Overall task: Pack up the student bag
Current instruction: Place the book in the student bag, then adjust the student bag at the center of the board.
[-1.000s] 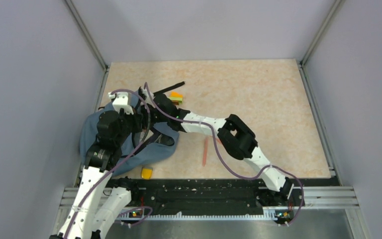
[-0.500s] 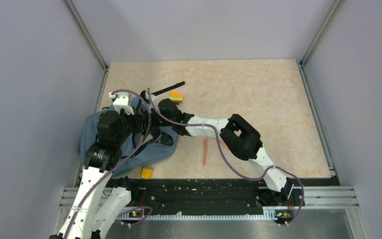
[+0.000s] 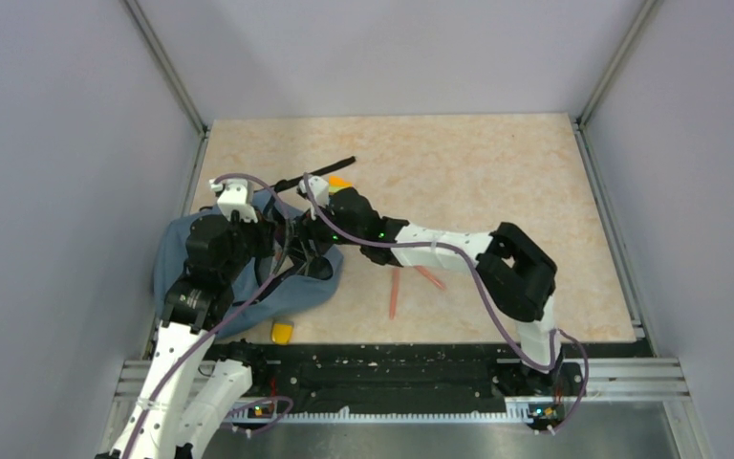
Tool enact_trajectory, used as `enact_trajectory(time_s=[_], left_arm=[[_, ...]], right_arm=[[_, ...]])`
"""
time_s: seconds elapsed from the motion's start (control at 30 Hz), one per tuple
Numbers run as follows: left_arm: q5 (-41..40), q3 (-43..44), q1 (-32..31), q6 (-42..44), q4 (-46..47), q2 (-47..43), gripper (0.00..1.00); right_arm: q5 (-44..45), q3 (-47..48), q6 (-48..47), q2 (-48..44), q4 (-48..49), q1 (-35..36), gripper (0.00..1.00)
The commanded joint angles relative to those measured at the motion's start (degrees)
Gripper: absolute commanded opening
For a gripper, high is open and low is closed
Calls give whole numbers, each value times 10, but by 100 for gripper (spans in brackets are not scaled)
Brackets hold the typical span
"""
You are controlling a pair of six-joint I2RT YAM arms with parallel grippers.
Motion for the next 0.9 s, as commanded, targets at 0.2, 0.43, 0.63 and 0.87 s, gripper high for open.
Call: enact_trajectory(time_s=[0.2, 0.43, 0.63, 0.87], left_arm=[[20, 7, -3, -8, 51, -5, 0], [19, 6, -3, -7, 51, -4, 0], [17, 6, -3, -6, 51, -2, 0], [17, 6, -3, -5, 51, 1, 0]], right_arm=[[145, -69, -113, -106, -48, 2, 62], [174, -47, -148, -69, -80, 3, 62], [161, 0, -168, -26, -115, 8, 62], [149, 32, -184, 7, -132, 22, 62]])
